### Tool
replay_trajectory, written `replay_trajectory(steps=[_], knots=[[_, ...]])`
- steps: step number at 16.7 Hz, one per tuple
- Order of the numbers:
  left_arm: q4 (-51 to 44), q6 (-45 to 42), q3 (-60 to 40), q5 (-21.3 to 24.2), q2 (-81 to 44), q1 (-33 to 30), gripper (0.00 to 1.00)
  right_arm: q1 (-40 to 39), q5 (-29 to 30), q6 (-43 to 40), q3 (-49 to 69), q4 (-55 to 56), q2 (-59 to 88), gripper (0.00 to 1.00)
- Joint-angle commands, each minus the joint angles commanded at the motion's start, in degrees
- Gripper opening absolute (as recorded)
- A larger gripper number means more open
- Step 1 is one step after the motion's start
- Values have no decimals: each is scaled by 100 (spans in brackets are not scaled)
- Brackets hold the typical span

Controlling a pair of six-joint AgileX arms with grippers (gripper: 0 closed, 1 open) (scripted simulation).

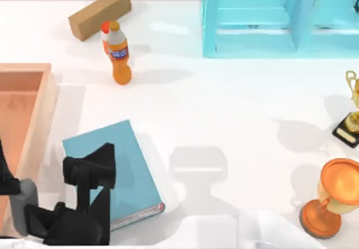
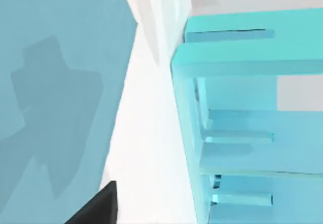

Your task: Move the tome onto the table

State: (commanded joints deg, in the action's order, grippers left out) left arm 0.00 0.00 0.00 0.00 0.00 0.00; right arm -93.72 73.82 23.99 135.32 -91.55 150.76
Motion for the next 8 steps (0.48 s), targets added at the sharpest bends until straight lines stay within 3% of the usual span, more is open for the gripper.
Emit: replay_trajectory(steps=[4,8], knots=[[0,0,0,0,0,0,100,-16,-82,1234,779,-1713,369,100],[0,0,0,0,0,0,100,138,-144,1789,1172,-2456,515,100]])
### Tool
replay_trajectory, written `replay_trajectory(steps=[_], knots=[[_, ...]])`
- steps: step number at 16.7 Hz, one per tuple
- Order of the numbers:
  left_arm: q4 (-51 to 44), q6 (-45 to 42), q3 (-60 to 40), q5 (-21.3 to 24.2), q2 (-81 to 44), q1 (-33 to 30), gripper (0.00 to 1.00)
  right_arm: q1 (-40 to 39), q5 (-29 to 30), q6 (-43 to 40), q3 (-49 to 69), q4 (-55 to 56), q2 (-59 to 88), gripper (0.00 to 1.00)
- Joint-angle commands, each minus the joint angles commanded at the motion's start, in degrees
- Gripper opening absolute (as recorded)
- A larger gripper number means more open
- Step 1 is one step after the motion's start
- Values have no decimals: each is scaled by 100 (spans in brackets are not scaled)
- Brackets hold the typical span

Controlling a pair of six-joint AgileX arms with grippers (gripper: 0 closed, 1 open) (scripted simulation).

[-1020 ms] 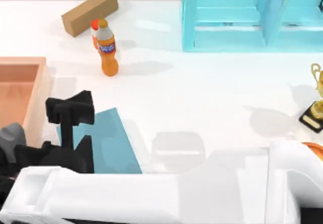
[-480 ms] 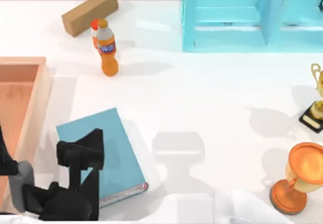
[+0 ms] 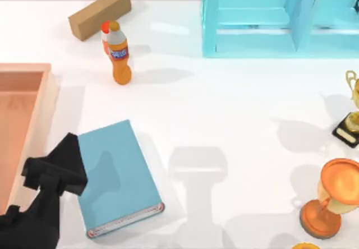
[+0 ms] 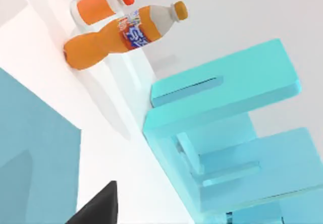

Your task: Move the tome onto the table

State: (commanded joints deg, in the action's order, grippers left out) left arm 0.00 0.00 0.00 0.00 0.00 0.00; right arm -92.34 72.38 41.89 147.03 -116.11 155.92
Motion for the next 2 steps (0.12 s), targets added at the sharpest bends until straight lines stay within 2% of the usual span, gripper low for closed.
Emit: replay_trajectory(steps=[2], knots=[[0,0,0,0,0,0,100,11,-4,26,16,-31,5,100]])
